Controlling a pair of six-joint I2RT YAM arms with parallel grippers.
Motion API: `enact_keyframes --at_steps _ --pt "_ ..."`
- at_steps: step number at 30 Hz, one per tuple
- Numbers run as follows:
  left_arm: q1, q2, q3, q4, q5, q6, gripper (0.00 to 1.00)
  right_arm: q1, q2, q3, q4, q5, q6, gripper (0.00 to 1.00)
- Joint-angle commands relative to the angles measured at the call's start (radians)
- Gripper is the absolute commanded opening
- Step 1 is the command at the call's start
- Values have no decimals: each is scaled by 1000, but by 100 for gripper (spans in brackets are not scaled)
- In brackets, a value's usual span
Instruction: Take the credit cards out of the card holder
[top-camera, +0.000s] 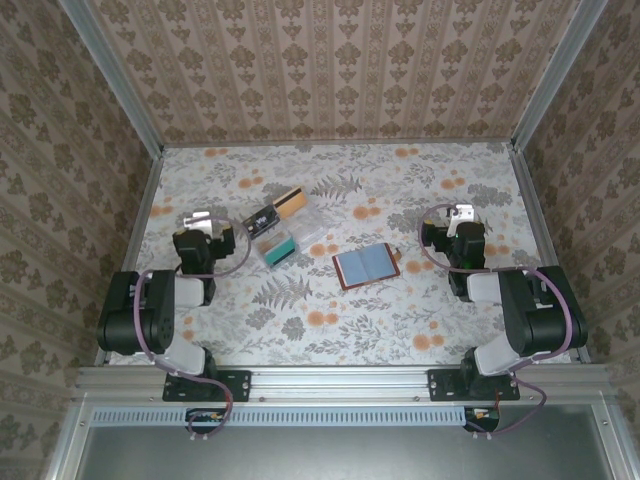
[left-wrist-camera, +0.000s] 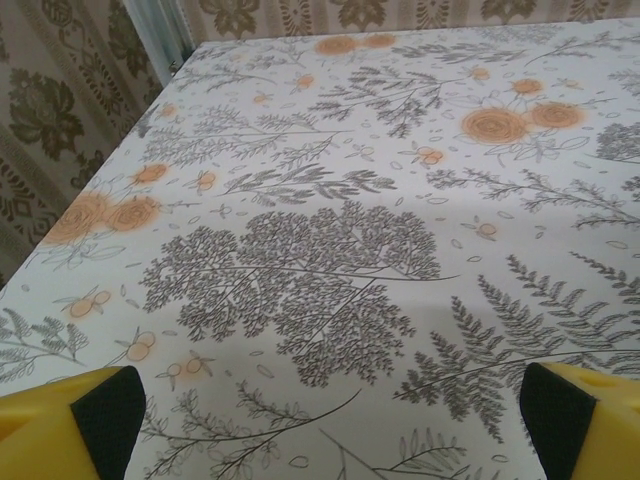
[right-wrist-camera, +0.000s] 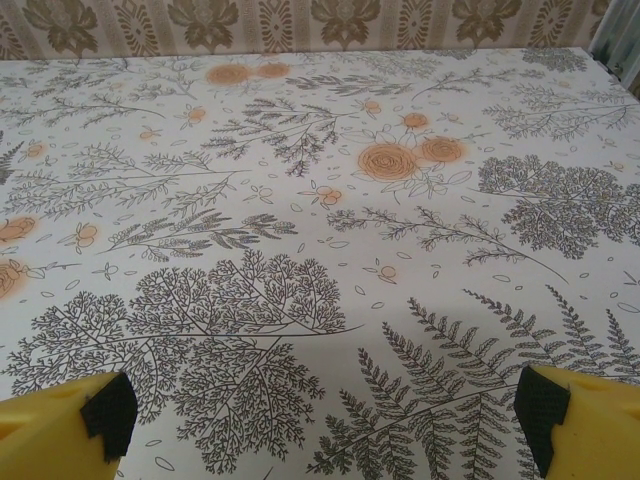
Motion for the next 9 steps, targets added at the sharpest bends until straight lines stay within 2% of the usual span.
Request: enact_keyframes --at_steps 1,9 --pt "-5 3 26 7 -20 28 100 -1 5 8 29 -20 7 100" --pt "-4 3 27 3 -16 27 100 -1 5 8 31 -23 7 100"
